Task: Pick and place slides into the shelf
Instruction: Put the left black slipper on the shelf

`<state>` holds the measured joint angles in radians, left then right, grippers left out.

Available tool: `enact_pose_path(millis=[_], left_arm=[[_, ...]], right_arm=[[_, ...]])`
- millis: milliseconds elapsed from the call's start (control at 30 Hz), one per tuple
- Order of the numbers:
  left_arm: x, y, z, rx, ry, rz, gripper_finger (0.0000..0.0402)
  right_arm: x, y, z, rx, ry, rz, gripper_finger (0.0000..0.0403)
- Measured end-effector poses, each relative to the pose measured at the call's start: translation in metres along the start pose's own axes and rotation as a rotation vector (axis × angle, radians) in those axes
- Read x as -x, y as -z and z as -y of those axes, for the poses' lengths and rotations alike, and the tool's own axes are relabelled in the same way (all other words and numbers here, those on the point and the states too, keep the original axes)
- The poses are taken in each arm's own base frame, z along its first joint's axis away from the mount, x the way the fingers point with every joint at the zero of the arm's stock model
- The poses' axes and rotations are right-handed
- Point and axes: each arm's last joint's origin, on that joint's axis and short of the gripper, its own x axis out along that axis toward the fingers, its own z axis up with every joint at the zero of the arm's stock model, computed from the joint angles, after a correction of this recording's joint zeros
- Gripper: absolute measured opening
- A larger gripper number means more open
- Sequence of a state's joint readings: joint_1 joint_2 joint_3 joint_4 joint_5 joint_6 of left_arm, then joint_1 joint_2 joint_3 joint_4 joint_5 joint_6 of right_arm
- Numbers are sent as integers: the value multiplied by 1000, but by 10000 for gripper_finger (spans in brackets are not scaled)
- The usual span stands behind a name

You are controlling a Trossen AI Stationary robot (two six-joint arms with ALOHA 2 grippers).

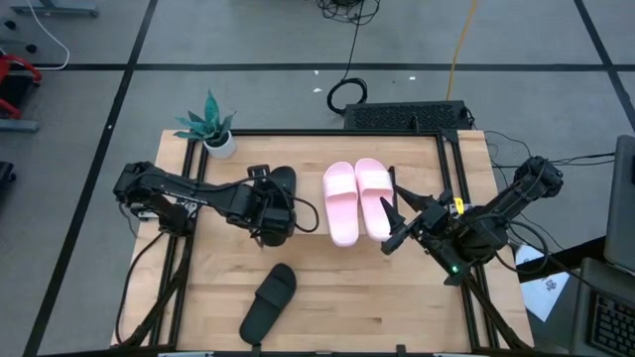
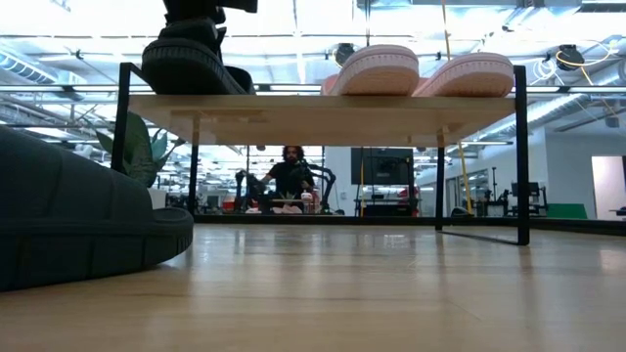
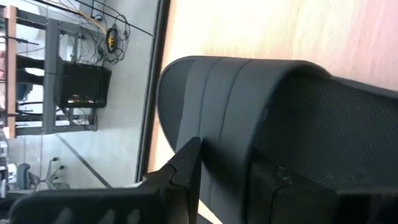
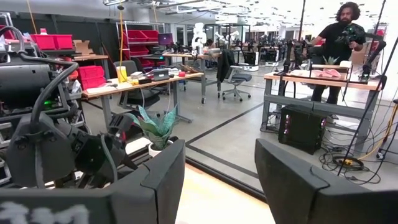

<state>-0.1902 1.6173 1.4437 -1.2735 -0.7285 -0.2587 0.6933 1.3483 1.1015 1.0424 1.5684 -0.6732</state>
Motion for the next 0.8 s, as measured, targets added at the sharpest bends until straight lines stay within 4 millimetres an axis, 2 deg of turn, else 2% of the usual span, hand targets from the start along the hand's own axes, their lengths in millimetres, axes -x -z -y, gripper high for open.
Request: enact_pose_path(millis=[533, 800], left_arm=[[-2, -5, -1, 17, -3, 31, 82], [-2, -5, -2, -26, -28, 36, 11]], right_arm=[[0, 0, 0, 0, 0, 0, 183], [0, 0, 0, 0, 0, 0, 183]])
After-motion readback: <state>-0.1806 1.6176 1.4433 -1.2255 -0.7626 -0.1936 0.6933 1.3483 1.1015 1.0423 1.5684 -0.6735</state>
